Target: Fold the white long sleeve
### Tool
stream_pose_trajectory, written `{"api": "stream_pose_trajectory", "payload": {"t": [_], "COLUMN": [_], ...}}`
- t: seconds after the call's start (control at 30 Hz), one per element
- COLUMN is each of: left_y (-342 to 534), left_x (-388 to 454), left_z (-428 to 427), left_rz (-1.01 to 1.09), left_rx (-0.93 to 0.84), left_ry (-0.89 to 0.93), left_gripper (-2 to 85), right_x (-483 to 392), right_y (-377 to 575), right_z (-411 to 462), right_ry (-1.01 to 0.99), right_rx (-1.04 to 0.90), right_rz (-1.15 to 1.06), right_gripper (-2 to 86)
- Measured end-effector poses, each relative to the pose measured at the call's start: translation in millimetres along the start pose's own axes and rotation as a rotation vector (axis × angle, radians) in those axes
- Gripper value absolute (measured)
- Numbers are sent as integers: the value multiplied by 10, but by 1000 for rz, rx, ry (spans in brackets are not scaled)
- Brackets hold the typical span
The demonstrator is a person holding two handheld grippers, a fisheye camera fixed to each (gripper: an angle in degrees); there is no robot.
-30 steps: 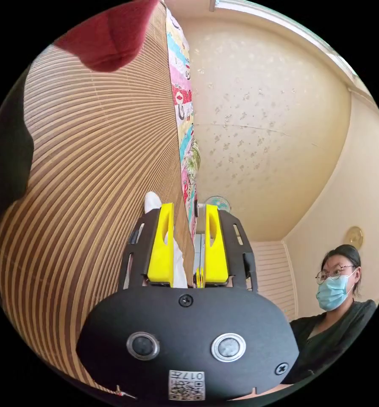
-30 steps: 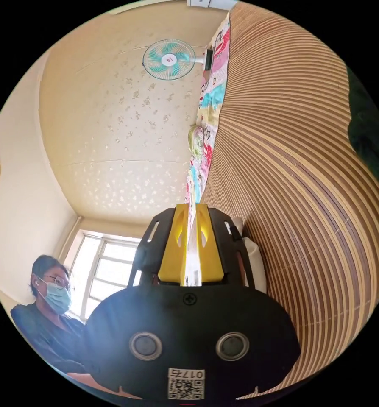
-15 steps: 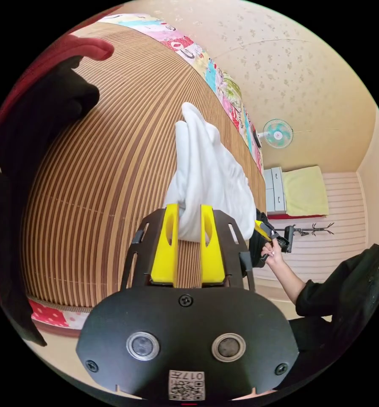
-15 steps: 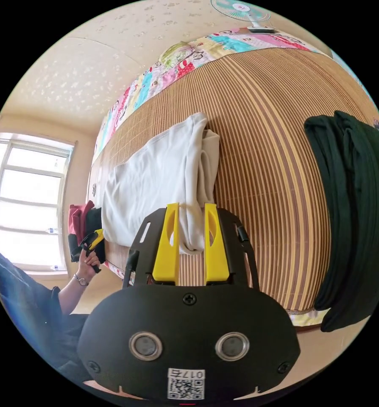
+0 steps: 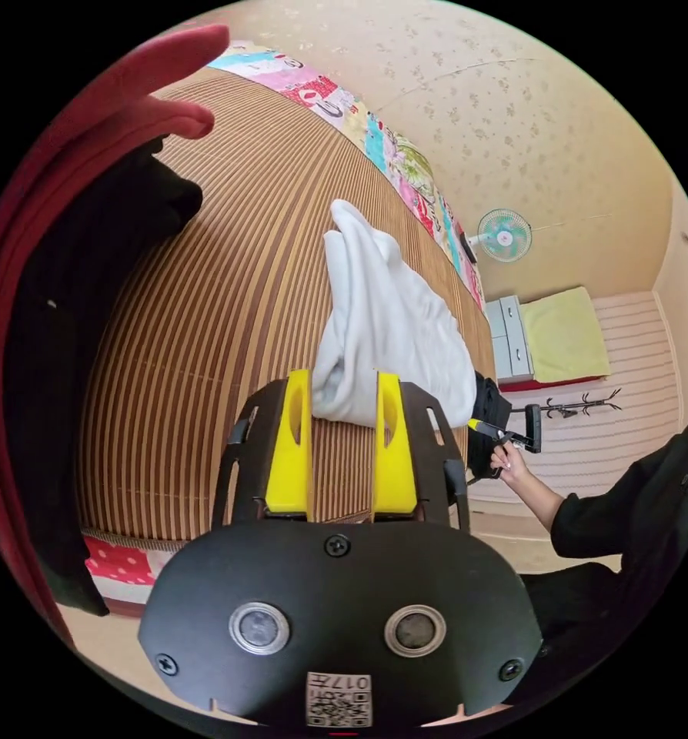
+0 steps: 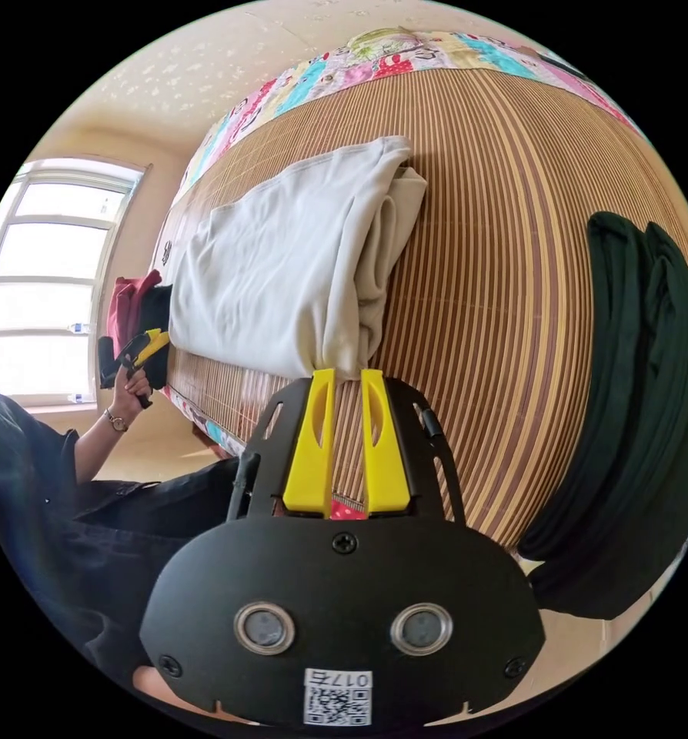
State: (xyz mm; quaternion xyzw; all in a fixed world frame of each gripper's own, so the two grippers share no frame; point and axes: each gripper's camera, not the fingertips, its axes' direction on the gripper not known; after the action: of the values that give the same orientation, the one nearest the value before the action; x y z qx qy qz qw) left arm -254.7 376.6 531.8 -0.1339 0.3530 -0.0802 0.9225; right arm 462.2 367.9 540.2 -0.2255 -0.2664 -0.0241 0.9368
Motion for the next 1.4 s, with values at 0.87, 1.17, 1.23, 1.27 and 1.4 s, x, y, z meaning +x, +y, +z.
{"api": "stream_pose_trajectory", "payload": {"t": [0.87, 1.17, 1.23, 1.27, 1.4], "left_y": [156, 56, 81, 94, 27], "left_x": [-528, -633, -618, -550, 50], "left_z": [5, 256, 243, 204, 33], "left_rz": [-253, -379, -374, -359, -155], "left_rx": [37, -29, -1, 33, 93], "left_ry": [212, 207, 243, 257, 145], "left_gripper": [165, 105, 82, 66, 52], "right_x": [-484, -1663, -1894, -2062, -2693], "right_y": [-467, -1836, -2163, -2375, -2815], "right_z": [-466, -102, 109, 257, 573], "right_ry": [93, 1, -23, -37, -160], "right_rx": [199, 103, -4, -75, -179], "right_rz": [130, -170, -148, -118, -110], "right_gripper": [30, 60, 74, 93, 149]}}
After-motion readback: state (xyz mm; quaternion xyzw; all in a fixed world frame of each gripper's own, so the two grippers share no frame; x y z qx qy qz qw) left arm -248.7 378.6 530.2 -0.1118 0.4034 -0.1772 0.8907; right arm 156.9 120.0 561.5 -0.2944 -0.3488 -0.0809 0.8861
